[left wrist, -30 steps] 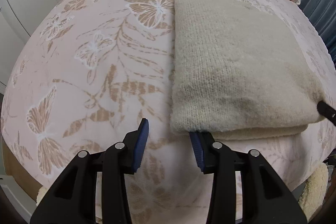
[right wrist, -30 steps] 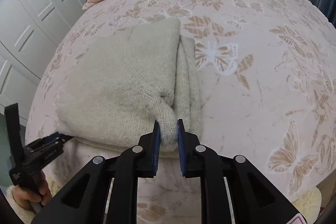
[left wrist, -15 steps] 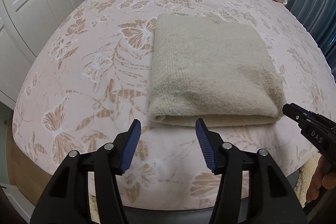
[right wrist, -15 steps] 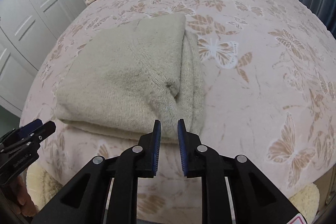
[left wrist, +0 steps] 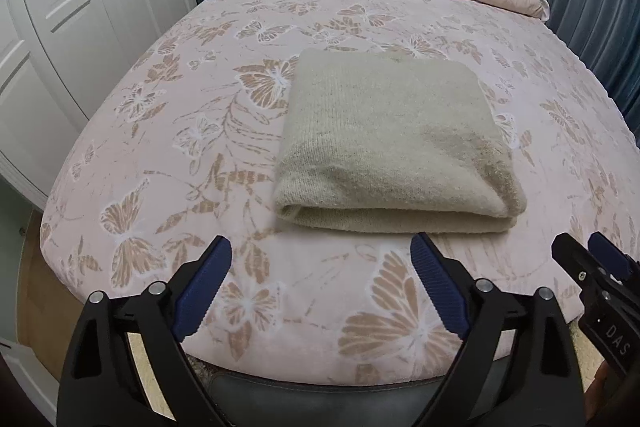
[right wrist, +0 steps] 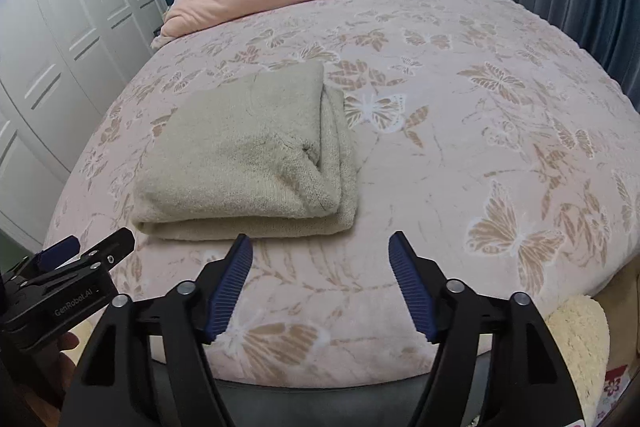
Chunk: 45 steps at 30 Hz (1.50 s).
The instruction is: Fold small clothes
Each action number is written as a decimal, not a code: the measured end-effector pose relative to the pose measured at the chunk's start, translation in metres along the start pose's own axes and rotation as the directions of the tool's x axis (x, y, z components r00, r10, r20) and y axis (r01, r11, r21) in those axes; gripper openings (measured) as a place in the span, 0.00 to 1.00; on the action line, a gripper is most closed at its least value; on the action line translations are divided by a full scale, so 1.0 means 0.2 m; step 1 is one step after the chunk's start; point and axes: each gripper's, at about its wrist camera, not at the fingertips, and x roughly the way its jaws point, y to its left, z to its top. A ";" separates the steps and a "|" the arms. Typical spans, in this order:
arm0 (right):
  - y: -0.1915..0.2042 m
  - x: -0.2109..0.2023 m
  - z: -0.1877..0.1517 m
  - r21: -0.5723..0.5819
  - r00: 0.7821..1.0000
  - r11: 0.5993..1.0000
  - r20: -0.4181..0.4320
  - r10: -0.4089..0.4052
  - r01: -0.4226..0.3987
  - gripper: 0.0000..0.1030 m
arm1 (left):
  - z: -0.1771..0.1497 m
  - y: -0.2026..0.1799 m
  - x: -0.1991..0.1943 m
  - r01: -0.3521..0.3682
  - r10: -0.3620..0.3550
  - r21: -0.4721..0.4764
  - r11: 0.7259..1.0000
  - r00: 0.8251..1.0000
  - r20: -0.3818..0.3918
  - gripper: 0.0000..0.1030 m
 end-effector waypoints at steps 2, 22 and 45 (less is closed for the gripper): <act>0.00 -0.02 -0.03 -0.002 0.999 1.000 0.018 -0.030 0.030 0.76 | -0.02 -0.02 -0.03 -0.017 0.017 -0.001 1.000 1.000 0.025 0.88; 0.03 -0.15 -0.15 -0.027 0.999 0.999 0.040 -0.023 0.025 0.78 | -0.16 -0.12 -0.20 -0.069 0.068 0.004 0.998 0.994 0.090 0.89; 0.07 -0.18 -0.17 -0.042 0.999 0.998 0.043 -0.034 0.036 0.78 | -0.19 -0.07 -0.19 -0.077 0.078 -0.015 0.997 0.994 0.073 0.89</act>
